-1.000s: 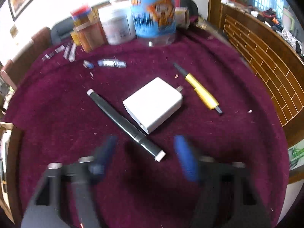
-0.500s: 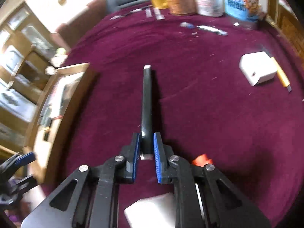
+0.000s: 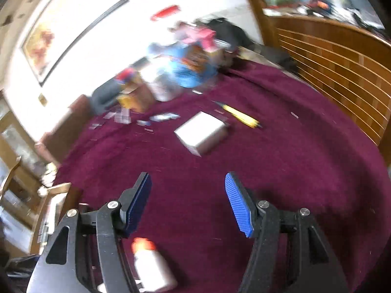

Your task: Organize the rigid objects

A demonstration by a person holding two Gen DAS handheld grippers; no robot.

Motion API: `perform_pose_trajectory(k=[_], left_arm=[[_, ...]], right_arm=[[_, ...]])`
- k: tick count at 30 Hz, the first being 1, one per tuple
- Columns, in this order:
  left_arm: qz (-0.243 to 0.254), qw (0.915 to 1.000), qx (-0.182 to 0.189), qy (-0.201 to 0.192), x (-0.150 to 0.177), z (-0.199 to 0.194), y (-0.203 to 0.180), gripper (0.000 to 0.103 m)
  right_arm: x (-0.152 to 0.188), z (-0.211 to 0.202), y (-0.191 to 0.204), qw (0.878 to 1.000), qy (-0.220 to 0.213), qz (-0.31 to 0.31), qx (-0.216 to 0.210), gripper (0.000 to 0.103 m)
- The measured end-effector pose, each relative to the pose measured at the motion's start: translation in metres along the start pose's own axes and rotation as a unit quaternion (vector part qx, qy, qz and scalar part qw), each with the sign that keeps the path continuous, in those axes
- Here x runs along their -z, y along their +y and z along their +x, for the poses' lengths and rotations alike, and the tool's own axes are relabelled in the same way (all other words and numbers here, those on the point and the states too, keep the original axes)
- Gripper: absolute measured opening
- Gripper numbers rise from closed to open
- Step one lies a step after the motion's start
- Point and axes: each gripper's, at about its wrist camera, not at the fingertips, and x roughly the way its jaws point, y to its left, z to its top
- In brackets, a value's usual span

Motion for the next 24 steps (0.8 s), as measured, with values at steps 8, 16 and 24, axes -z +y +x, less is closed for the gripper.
perform_pose_trajectory(k=[8, 16, 24], left_arm=[[0.032, 0.9976, -0.061, -0.011, -0.018, 0.041, -0.018, 0.064], [0.066, 0.9954, -0.065, -0.023, -0.011, 0.036, -0.017, 0.011], [0.074, 0.994, -0.072, -0.034, -0.004, 0.036, -0.016, 0.012]], right_arm=[[0.0, -0.005, 0.007, 1.0, -0.005, -0.008, -0.021, 0.062], [-0.001, 0.007, 0.011, 0.999, 0.014, -0.031, -0.027, 0.062], [0.006, 0.019, 0.021, 0.997, 0.036, -0.062, -0.014, 0.062]])
